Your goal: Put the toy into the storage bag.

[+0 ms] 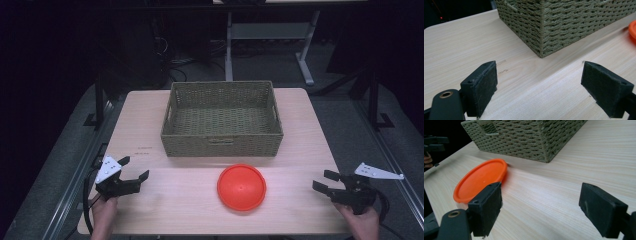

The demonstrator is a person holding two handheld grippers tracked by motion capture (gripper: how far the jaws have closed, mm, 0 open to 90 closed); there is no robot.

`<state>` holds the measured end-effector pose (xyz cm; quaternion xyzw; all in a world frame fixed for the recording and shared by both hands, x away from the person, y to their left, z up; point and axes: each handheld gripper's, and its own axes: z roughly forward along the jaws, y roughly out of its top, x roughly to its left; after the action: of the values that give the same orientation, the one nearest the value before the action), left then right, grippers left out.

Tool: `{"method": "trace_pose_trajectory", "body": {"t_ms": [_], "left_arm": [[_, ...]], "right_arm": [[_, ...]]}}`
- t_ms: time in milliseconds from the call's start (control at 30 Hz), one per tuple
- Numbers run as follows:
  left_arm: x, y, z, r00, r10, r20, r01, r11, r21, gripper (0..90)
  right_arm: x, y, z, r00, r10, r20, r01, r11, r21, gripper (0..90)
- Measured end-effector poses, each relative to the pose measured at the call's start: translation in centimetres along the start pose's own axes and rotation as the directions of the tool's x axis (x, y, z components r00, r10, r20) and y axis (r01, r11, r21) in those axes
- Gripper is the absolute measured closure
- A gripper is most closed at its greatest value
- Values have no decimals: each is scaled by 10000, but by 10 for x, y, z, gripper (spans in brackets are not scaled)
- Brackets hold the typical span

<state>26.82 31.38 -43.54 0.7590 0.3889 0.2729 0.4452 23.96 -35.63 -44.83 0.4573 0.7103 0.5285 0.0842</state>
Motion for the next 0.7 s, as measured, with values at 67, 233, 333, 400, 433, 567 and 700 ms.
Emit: {"method": "trace_pose_trajectory", "body": {"t_ms": [67, 233, 333, 400, 433, 567, 700], "left_arm": [[0, 0, 0, 10000, 21, 1, -21, 10000, -6, 130], [1, -1, -2, 10000, 10, -54, -10, 10000, -46, 130], [2, -1, -2, 10000, -4, -41, 4, 10000, -55, 130], [3, -1, -2, 10000, 7, -77, -7, 10000, -50, 130], [3, -1, -1, 10000, -24, -43, 24, 10000, -23, 130], [3, -1, -1, 10000, 6, -75, -6, 10000, -41, 130], [2, -1, -1, 10000, -14, -57, 13, 10000, -36, 130]], "right_arm": [[0, 1, 0, 10000, 21, -25, -21, 10000, 60, 179], [4, 5, 1, 9999, 23, -134, -22, 9999, 119, 175], [10, 10, 5, 9999, -120, -64, 122, 9994, 327, 164], [13, 13, 9, 9996, -242, -134, 248, 9988, 423, 163], [15, 15, 12, 9995, -252, -167, 260, 9983, 525, 158], [25, 24, 21, 9979, -493, -425, 530, 9944, 914, 152], [35, 31, 30, 9955, -663, -684, 743, 9897, 1227, 149]]}}
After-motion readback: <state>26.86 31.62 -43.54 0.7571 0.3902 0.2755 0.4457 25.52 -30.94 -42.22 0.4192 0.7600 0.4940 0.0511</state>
